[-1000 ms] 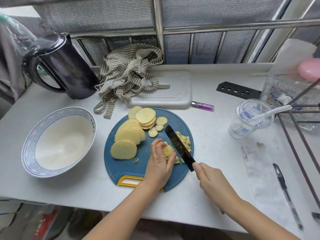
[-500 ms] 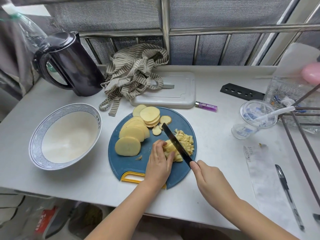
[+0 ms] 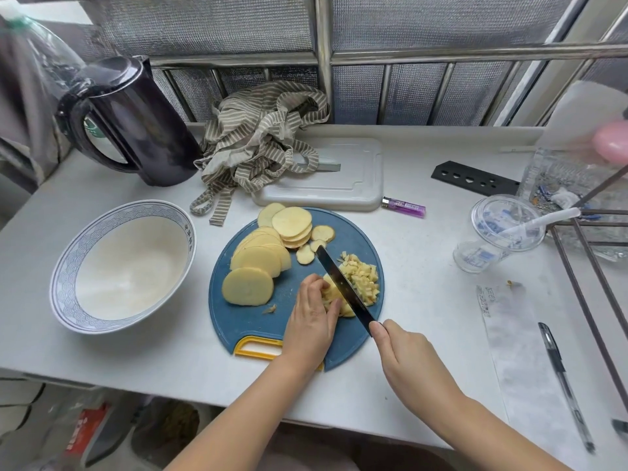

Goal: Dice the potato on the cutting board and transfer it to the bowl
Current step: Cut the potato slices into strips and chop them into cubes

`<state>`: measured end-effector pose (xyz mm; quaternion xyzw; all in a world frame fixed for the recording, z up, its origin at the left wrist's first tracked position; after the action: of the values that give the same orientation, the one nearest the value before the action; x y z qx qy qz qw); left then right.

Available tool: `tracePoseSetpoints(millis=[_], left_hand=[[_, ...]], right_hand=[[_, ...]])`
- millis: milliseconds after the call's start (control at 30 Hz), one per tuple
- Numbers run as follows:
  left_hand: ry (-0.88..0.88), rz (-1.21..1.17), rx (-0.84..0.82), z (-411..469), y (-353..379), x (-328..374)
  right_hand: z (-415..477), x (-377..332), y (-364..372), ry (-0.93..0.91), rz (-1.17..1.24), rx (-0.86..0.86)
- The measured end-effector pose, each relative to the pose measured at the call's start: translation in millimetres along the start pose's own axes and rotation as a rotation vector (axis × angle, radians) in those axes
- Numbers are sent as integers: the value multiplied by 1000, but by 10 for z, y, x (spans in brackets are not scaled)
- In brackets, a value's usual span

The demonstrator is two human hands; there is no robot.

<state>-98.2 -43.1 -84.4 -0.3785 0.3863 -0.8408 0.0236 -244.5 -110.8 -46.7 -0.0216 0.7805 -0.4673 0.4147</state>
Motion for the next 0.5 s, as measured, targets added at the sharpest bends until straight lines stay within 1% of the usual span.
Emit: tracePoseSetpoints(millis=[133, 300, 500], left_hand=[[0, 13, -7, 1, 6, -1], [-46, -28, -12, -2, 8, -23], [-23, -42, -9, -7, 30, -63]], right_hand=[[-4, 2, 31, 8, -2, -4], [10, 40, 89, 25, -52, -8], [2, 26, 128, 12, -68, -20]])
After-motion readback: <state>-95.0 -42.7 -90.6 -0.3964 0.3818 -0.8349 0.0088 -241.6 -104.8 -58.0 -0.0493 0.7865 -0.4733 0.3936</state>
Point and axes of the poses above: each hand's wrist, its own z-axis towards the middle knuckle, its own y-axis out of the palm, x = y × z, the point moved 7 cm from there along z, towards the middle knuckle, and after that the axes turned 8 degrees about x, right-handed, at the moved point
